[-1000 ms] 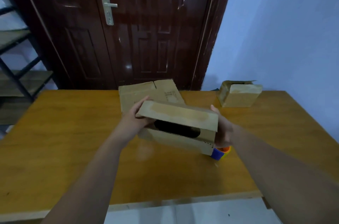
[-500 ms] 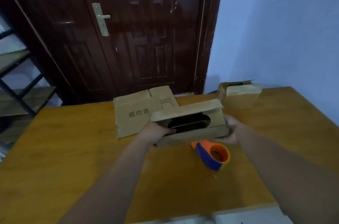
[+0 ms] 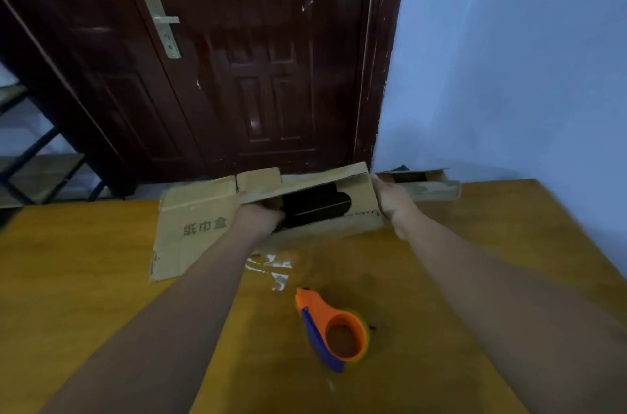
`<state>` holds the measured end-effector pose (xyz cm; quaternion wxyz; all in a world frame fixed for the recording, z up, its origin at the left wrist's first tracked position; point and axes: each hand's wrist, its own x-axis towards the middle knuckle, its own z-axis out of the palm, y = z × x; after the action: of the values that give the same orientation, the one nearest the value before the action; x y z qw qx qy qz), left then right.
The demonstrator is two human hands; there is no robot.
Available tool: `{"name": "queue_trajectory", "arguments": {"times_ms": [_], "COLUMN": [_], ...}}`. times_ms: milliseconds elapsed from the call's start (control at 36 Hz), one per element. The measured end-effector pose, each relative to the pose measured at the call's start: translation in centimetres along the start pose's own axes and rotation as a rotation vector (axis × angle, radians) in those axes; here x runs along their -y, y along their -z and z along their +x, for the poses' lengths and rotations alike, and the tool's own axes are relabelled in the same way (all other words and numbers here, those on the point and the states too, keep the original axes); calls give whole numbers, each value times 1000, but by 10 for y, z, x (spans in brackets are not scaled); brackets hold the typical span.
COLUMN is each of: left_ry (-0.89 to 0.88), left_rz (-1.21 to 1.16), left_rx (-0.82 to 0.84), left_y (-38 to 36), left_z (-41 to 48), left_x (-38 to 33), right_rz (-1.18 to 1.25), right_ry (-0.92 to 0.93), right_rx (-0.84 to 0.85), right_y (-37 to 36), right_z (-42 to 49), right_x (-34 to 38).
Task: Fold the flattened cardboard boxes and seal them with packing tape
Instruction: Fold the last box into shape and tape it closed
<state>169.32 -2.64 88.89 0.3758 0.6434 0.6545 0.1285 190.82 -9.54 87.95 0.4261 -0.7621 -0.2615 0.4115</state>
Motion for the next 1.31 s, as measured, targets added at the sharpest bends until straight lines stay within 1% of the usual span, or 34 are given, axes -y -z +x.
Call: {"name": "queue_trajectory", "arguments": {"times_ms": [56,111,167,222,306,417,528,556,667,750,778,833,917,1000,1083,1167,1250,1306], "left_ry": [-40,-62,-54,-55,-49,-77,-54,-56,-79,-99,-99,-107,-73,-35,3,35,49,55], "left_rz": [101,156,187,220,264,328,296,289,310,291,288,258,115,-34,-111,-158,-163,-163], "left_rx": [-52,-107,-133,-119,-76,-76,-68,-60,-45,0,30,73,113,165,143,93,70,68], "left_y": [-4,-7,-8,-8,-6,-5,-7,-8,-12,-15,-16,-19,-26,-33,-40,-49,-57,-62], "left_z": [6,11,18,26,37,48,58,59,68,76,77,81,90,100,109,117,121,125], "left_x": [-3,-7,-9,-10,-7,-5,-6,-8,-13,-13,-13,-15,-16,-16,-17,-16,-16,-17], "right_rz": [-1,27,77,131,182,12,-251,-317,-477,-664,-685,-627,-633,-700,-832,-926,-1194,-1278], "right_ry": [109,161,181,197,150,129,146,155,174,79,54,47,46,13,69,134,214,226], "right_rx": [-40,-5,26,37,72,138,236,238,73,61,57,23,-42,-48,-90,-195,-291,-285], "right_y": [1,2,3,2,-4,-13,-19,-22,-29,-27,-26,-27,-23,-17,-15,-16,-13,-9], "right_z": [10,16,21,24,25,27,27,29,43,55,60,67,77,88,96,101,103,106], "right_x": [-1,-3,-7,-8,-9,-11,-8,-7,-5,2,4,7,10,6,2,0,-1,-1]}}
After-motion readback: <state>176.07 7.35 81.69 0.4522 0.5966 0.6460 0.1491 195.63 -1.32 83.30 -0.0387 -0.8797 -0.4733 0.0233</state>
